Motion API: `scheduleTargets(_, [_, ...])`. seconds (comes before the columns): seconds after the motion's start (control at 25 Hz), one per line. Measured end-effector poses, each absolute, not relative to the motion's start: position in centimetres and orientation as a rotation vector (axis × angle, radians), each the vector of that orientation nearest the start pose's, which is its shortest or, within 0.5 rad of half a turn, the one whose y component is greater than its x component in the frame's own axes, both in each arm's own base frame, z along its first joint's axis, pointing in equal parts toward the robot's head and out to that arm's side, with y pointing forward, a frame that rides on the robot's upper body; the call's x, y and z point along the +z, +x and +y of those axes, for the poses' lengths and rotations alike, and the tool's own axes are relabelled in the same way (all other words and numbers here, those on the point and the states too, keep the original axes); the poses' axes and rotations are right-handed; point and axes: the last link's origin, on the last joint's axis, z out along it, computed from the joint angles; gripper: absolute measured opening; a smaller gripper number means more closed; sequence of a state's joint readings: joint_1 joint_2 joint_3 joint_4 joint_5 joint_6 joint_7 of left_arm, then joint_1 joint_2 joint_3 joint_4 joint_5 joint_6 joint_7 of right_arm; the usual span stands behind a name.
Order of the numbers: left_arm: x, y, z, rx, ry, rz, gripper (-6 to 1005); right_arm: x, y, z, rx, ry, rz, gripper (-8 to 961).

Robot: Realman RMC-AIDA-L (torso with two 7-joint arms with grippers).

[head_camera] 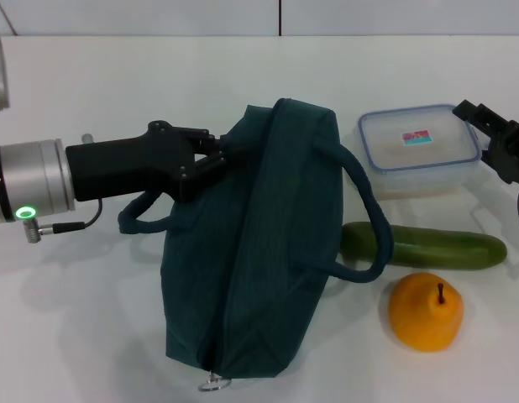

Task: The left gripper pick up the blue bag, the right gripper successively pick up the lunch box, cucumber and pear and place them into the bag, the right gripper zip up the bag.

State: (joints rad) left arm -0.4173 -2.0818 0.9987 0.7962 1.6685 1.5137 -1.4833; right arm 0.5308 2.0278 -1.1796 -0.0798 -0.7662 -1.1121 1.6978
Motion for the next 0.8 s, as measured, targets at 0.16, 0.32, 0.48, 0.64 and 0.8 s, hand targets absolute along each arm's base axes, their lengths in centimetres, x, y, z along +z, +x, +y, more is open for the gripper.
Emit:
scheduleTargets(0.16, [-0.04,-23.4,32.29,-0.869,-2.708,-0.605,132,-2.44,31.67,34.85,1.31,-1.585,1.744,595])
scheduleTargets(0.32, [-0.18,-23.47,32.2,-0.86,-2.715,-0.588,132,-2.39,31.53,34.76,1.323,-1.594,1.738,529])
scheduleTargets(0.48, [-0.23,-23.56,32.14,-0.851,-2.72,-0.582,132,-2.25,31.38,34.62,1.344,-1.602,1.728,473])
scheduleTargets(0.64, [-0.08,-23.65,32.06,-0.857,-2.714,-0.584,131,-2.19,31.41,34.54,1.346,-1.605,1.719,418])
scheduleTargets(0.8, [-0.06,-23.7,32.02,-0.859,-2.711,-0.586,131,-2.12,31.47,34.48,1.346,-1.607,1.706,349])
